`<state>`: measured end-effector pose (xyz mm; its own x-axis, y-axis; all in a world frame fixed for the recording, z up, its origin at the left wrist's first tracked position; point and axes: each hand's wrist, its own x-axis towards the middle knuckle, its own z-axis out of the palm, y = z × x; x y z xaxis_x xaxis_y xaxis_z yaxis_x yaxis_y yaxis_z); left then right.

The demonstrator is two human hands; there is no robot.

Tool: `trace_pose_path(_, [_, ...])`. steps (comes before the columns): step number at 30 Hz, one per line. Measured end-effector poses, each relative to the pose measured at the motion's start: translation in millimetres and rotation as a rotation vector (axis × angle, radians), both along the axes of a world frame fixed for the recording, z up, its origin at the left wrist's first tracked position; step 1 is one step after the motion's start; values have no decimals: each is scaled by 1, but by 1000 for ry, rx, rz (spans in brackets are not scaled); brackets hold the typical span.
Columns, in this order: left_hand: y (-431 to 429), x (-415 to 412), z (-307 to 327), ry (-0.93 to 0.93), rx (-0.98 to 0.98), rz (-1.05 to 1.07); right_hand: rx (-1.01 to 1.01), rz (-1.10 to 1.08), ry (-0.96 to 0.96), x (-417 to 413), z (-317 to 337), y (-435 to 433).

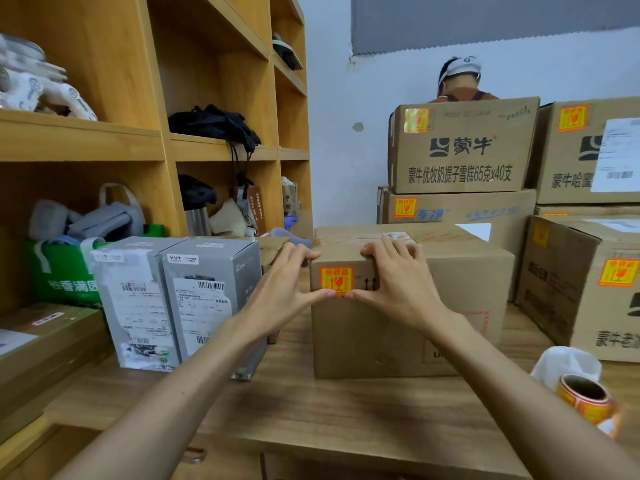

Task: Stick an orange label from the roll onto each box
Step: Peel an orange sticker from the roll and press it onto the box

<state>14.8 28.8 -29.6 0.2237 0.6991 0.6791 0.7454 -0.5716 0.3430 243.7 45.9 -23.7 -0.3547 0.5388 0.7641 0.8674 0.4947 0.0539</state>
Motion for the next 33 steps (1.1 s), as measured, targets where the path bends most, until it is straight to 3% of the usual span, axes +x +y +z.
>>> trace_pose_path(19, [-55, 50, -8, 30, 282, 30, -326, 413, 194, 61, 17, -26])
trace_pose_path(23, [-56, 48, -2, 27, 221, 3, -351, 420, 204, 66, 19, -27])
trace_pose_path(29, [-33, 25, 13, -188, -36, -59, -201, 173, 110, 44, 13, -63])
trace_pose_path(33, [-6, 14, 22, -45, -237, 34, -126, 18, 27, 9, 5, -74])
